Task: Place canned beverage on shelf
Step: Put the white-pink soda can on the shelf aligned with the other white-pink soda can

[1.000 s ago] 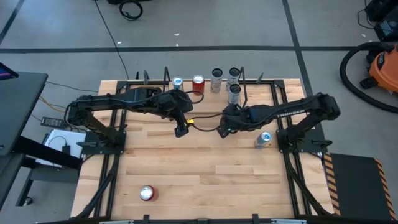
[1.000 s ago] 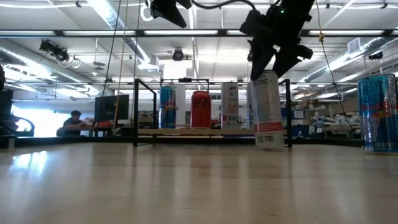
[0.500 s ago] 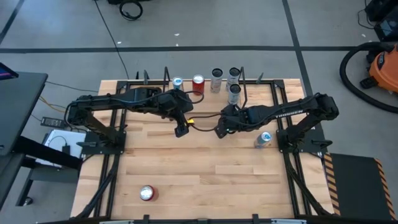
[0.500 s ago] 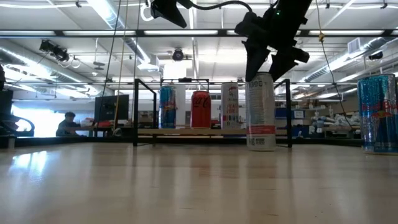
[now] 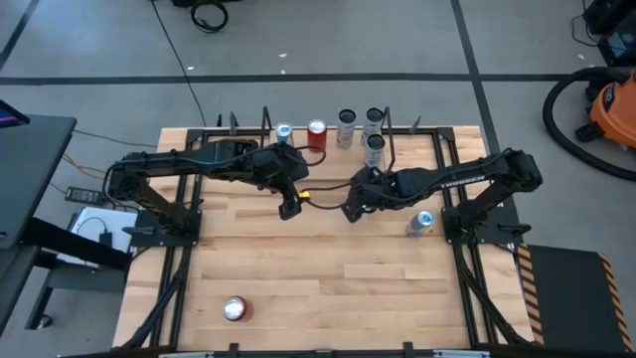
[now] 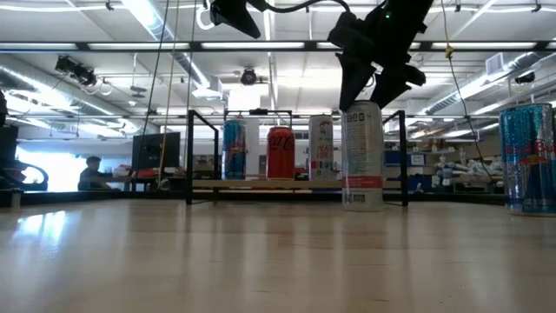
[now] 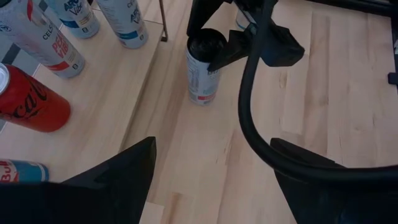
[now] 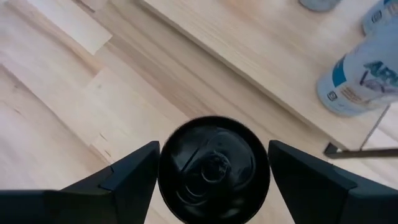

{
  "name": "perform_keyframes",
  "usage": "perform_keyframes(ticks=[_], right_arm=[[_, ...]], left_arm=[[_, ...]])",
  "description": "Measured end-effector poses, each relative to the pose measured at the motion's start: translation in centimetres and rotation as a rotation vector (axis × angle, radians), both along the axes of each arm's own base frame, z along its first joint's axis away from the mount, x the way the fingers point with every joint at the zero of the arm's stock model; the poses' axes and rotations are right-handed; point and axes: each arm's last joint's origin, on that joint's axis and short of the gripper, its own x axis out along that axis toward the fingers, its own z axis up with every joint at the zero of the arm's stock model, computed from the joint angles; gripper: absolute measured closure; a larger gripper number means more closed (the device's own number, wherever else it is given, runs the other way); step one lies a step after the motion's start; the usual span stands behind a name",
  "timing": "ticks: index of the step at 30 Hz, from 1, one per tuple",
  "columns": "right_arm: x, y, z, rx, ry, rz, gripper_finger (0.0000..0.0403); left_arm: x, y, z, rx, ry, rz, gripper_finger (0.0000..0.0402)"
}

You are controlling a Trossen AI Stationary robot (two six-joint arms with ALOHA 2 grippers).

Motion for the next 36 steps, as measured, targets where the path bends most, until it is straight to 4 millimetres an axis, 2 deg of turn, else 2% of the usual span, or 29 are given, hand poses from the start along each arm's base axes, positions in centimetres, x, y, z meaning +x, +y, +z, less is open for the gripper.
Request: perform_keyframes(ticks=[8, 15, 24, 31, 36], right_arm=[[0.2, -0.1, 0.3, -0.039, 0.012, 0.088, 0.0093], [-0.8, -1.1, 1.9, -0.078, 0.021, 0.229, 0.0096], [-2.6, -3.1, 4.2, 0.001, -0.011, 0.732, 0.0097], [-2.5, -4.3, 4.0, 0.005, -0.032, 0.980, 0.0096], [-2.5, -4.8, 3.7, -0.060, 0.014, 1.027, 0.0096]], left_arm=[[0.0, 0.0, 0.0, 0.001, 0.000, -0.001, 0.0086], [0.1, 0.0, 0.0, 0.002, -0.002, 0.004, 0.0086], [0.1, 0.0, 0.0, 0.001, -0.001, 0.004, 0.0086], [0.1, 0.0, 0.0, 0.000, 0.000, 0.004, 0.0086], [0.0, 0.0, 0.0, 0.000, 0.000, 0.004, 0.0086]])
